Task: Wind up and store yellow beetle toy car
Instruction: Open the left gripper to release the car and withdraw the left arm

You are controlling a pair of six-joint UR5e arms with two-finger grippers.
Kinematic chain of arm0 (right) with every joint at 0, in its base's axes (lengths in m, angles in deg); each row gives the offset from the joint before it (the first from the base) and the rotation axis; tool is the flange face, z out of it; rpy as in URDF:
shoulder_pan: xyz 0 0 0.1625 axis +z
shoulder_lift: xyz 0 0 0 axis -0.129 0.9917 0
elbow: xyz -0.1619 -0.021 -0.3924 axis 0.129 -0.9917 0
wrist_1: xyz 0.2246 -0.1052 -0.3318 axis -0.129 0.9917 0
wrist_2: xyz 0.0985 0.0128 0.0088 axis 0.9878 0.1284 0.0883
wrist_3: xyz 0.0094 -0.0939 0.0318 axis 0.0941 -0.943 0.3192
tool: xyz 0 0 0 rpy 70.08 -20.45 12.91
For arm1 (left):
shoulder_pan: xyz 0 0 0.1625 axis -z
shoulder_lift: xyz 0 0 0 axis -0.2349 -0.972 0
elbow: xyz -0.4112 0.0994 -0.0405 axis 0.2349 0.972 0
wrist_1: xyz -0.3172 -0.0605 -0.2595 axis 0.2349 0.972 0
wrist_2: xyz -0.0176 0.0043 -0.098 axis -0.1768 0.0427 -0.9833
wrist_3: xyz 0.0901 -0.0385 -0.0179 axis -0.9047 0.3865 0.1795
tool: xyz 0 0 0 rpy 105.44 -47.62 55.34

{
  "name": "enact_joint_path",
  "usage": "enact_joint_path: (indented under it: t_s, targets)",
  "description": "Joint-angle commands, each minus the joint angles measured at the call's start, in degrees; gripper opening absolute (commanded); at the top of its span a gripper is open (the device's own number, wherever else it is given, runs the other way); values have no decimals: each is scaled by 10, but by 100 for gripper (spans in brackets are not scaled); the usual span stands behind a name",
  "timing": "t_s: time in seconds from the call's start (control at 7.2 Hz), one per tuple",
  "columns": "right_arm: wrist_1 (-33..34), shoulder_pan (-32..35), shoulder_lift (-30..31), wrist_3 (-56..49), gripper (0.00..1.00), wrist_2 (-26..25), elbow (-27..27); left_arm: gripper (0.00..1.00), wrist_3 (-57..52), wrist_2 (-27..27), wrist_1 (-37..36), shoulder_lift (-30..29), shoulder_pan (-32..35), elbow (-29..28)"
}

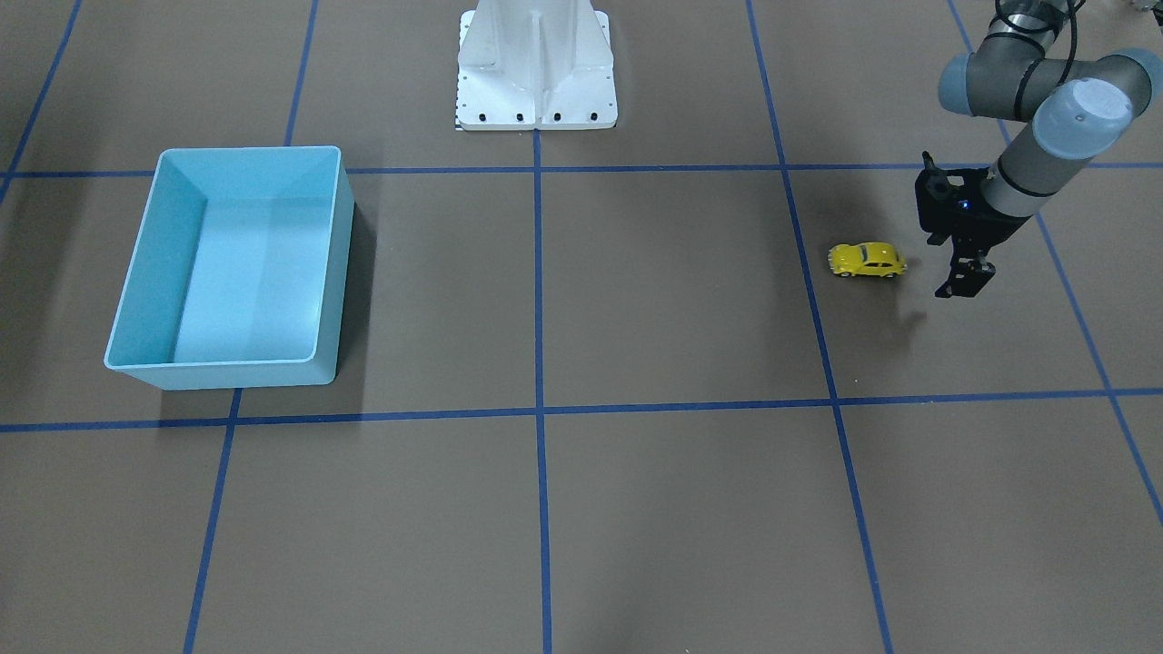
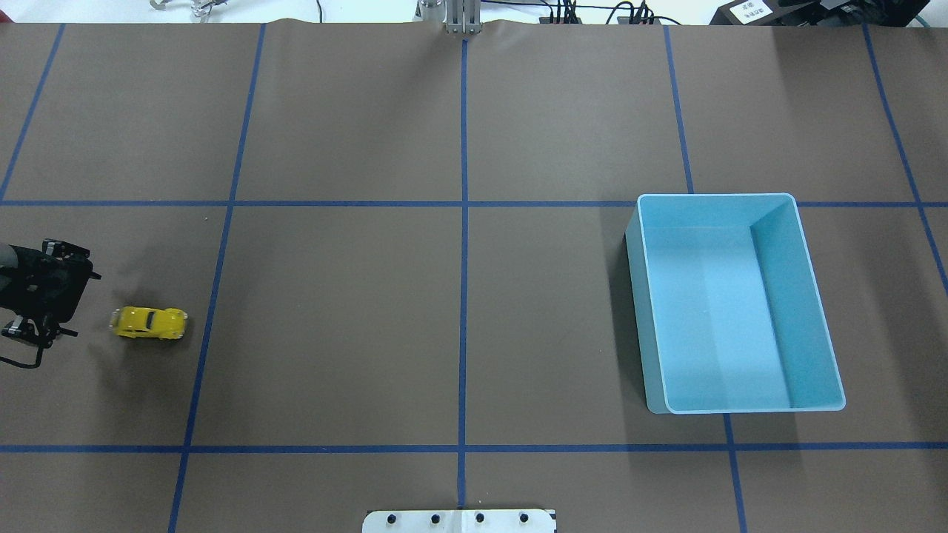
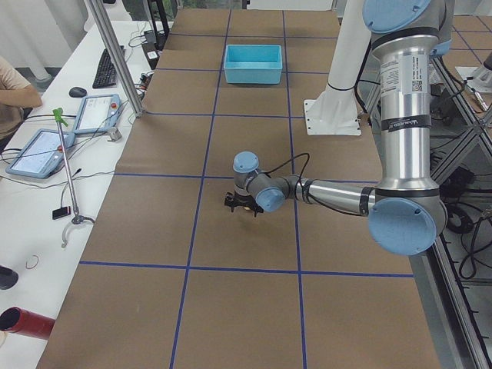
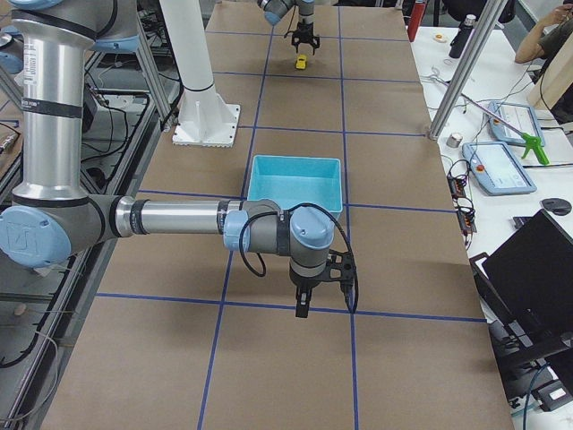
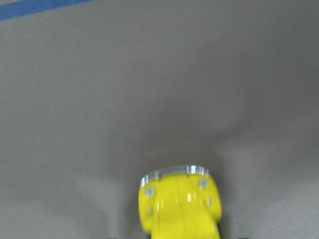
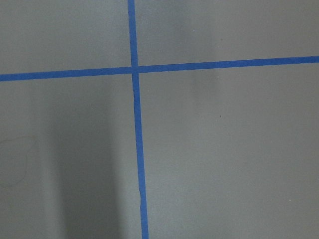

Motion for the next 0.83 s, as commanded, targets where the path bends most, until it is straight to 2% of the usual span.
enact_joint_path:
  t_s: [0.0,0.28,0.69]
  targets:
    - [0,0,0,0,100,1,0,100,1,0,-2,2,14,-2]
    - [0,0,-1,-1,100,2,0,100,33,-3,-74,-8,54,2]
    - [0,0,-1,-3,100,2,2,100,332,-22,-102,-9,86,7]
